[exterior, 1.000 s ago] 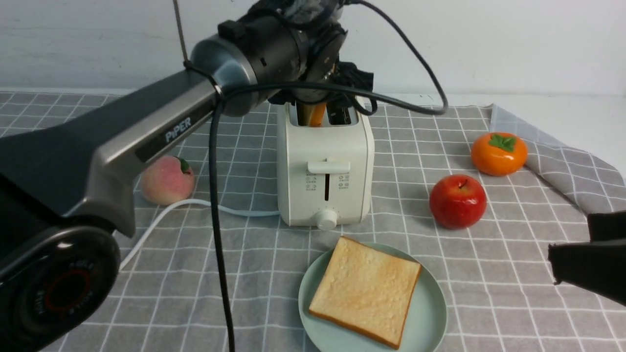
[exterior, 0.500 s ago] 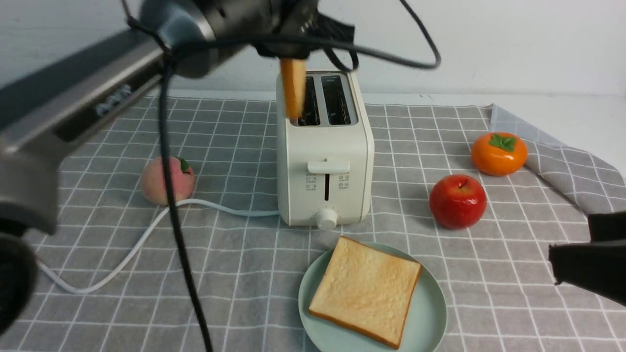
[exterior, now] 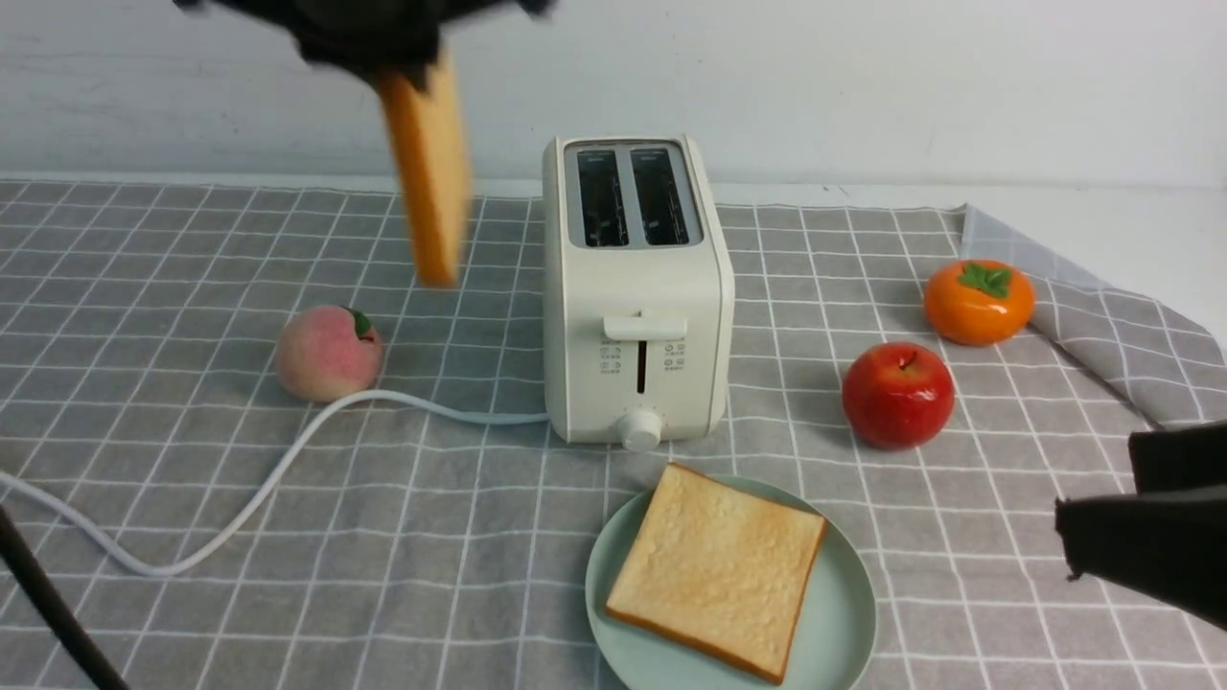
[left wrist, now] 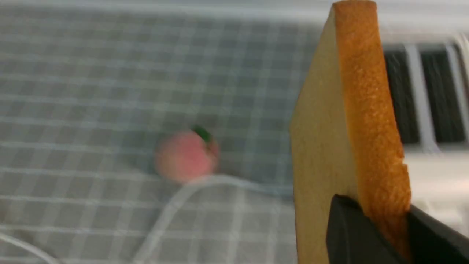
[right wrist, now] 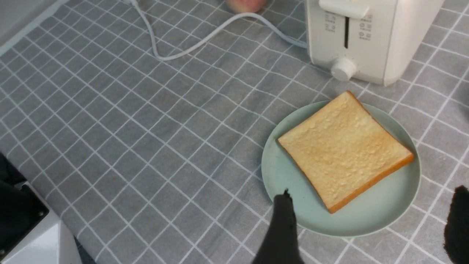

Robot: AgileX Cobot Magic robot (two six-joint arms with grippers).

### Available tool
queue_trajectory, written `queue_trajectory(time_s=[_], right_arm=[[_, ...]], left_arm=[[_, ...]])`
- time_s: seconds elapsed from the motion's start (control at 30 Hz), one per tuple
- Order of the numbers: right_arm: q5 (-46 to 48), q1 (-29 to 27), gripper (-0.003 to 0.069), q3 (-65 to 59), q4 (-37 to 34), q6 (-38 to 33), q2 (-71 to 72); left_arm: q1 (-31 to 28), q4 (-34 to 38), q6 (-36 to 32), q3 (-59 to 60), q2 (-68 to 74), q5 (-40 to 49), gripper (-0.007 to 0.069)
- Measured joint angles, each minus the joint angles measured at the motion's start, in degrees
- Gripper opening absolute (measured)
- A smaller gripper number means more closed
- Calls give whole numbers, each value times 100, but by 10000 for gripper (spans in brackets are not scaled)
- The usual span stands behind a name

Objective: Take toasted bread from bread machine on grey coffee table place on plate.
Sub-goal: 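Place the slice of bread on the plate with the left gripper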

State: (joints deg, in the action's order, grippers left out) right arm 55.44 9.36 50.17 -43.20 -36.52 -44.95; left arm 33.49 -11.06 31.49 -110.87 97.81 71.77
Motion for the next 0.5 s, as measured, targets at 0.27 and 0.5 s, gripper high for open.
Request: queue_trajectory(time_s=[0.27, 0.5], right_arm=[[-120, 118, 549, 0, 0, 0, 0], [-131, 123, 549, 0, 0, 0, 0]], left_arm=[[94, 2662, -2026, 1105, 477, -460, 74], [75, 3890, -2271, 1180, 1045, -994, 74]])
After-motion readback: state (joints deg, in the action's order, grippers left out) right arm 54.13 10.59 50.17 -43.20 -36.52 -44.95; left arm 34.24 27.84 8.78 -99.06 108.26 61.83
